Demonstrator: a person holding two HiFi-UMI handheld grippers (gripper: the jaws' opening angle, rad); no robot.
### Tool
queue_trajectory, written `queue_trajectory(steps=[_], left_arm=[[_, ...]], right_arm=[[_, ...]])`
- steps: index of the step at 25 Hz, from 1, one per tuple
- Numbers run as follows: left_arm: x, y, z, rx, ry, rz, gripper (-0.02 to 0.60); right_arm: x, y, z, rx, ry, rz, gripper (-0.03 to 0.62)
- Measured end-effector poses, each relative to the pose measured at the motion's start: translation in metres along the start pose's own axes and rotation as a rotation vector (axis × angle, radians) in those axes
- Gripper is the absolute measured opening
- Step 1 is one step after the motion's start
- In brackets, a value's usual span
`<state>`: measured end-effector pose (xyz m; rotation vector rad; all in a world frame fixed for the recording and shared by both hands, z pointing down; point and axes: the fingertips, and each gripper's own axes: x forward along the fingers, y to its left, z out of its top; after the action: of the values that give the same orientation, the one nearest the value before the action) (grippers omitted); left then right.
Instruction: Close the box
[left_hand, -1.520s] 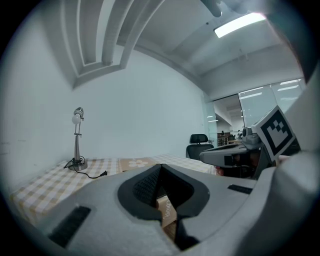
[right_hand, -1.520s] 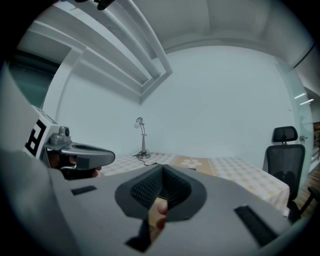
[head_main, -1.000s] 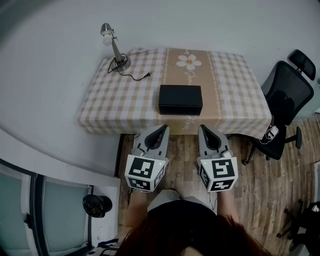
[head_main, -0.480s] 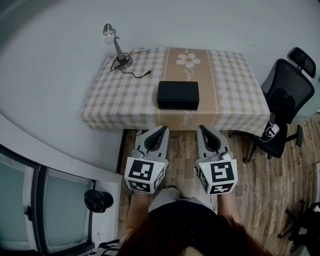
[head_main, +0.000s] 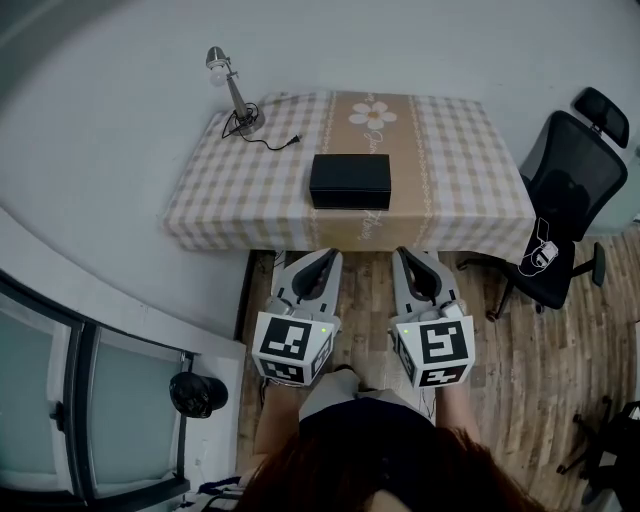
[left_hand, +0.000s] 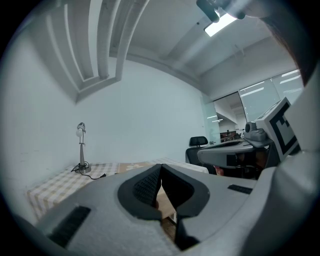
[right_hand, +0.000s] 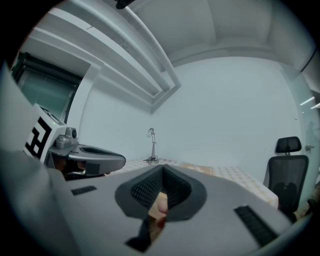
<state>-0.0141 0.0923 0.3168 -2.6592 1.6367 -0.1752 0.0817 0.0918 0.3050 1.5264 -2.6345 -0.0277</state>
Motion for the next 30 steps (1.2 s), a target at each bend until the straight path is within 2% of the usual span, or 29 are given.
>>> queue_trajectory(steps=[30], left_arm=[[-0.038, -0.034, -0.008, 0.008, 0.018, 0.051, 0.028]], right_arm=[[-0.037, 0.012, -0.017, -0.02, 0.04, 0.049, 0.017]])
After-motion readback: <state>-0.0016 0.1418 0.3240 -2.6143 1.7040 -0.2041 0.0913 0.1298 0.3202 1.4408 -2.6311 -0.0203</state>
